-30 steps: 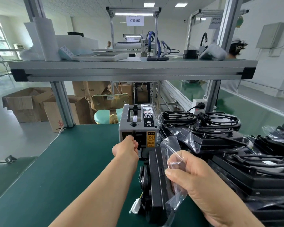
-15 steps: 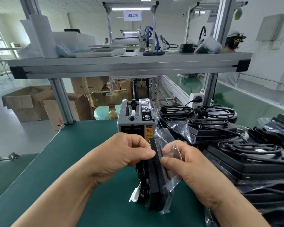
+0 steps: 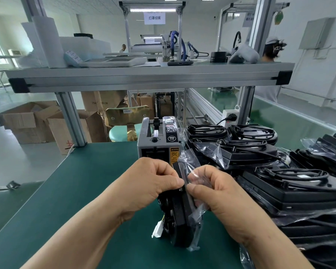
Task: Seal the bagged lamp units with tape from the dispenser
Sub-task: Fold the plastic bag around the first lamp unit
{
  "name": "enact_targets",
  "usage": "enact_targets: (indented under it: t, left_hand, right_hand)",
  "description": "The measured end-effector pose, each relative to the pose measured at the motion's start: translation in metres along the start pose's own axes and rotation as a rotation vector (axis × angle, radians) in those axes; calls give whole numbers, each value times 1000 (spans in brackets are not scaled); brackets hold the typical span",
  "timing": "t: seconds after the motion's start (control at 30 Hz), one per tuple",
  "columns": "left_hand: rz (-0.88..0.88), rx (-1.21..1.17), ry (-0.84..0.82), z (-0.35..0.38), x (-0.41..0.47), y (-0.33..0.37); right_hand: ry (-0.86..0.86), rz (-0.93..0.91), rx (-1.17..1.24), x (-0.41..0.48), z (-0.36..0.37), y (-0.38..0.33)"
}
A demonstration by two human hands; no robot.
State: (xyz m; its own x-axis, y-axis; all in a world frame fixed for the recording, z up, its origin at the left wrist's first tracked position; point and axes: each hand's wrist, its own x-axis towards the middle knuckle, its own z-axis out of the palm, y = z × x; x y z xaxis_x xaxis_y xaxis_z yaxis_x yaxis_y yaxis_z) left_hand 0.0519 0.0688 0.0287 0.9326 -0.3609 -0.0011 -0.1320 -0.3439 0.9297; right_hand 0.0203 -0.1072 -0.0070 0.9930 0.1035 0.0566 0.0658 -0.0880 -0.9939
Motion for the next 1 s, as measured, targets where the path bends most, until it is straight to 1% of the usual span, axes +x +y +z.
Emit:
enact_targets:
  t: [0.13,0.4,0.67,0.77,0.83,1.0]
  left_hand:
    - [11,46,53,4,-1,-1]
    - [26,109,106,6,-1,-2]
    - [77,142,123,7,-1,-8]
    - [81,148,157,7,1,-12]
    - [68,122,201,8,3,-16]
    - [6,-59,301,16,10,-23]
  right_hand:
    - [9,-5,-21,1,0,1]
    - [13,-3,12,3,0,3]
    - [8,-3,-35,1,-3,2]
    - [16,9,-43,1,-4,1]
    - [16,6,-59,1,-5,0]
    - [33,17,-93,1,-4,-2]
